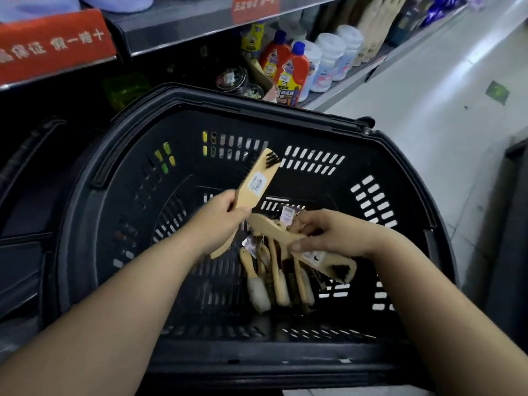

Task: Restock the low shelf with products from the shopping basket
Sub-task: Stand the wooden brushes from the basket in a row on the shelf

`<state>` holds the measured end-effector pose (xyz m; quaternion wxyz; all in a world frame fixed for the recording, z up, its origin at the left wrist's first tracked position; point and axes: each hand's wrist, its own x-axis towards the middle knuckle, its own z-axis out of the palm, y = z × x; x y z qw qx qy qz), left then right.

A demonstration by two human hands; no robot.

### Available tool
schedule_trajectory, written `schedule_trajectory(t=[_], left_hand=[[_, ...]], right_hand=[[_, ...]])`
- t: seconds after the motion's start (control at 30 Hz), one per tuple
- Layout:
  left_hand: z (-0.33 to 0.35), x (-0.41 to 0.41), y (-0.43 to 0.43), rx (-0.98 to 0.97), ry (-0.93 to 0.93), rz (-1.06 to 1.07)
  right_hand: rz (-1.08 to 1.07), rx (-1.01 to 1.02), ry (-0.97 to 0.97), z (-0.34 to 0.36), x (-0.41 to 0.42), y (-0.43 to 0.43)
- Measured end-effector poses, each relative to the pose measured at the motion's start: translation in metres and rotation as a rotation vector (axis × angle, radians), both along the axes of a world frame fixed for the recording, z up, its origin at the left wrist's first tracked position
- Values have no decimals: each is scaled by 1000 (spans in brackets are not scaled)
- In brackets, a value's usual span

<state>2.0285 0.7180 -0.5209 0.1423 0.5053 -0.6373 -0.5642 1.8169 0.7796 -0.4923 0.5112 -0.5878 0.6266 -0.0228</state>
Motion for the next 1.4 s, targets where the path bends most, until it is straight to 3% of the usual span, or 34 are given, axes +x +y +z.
schedule_trajectory(t=[0.17,0.27,0.33,0.43,0.5,0.57,0.67,0.83,0.97,1.07,1.23,1.4], left_hand=[[3,3,5,180,190,-289],[1,1,14,287,193,-363],[-1,0,18,301,137,-319],[-6,1,17,260,36,-104],[-8,3,13,282,-16,58],[-9,7,10,310,-79,170],[-9,9,11,371,-64,224],[-11,4,16,471,65,170],[-11,3,12,412,41,136],[-12,4,9,353,20,141],[-13,5,1,270,47,201],[-13,5,8,414,108,-13]], right_hand=[[102,20,-101,8,3,2],[85,20,-109,7,5,3],[-25,-97,-34,-4,1,0],[-307,-366,249,-30,-18,-14],[-333,-254,504,-54,-38,-18],[-157,28,683,-86,-51,-12],[-5,301,717,-128,-49,6],[94,300,846,-148,-42,9],[-139,350,687,-134,-43,8],[-99,185,584,-98,-40,-6],[-61,-79,-61,-9,-29,-6],[-270,-179,-314,-16,-20,-6]])
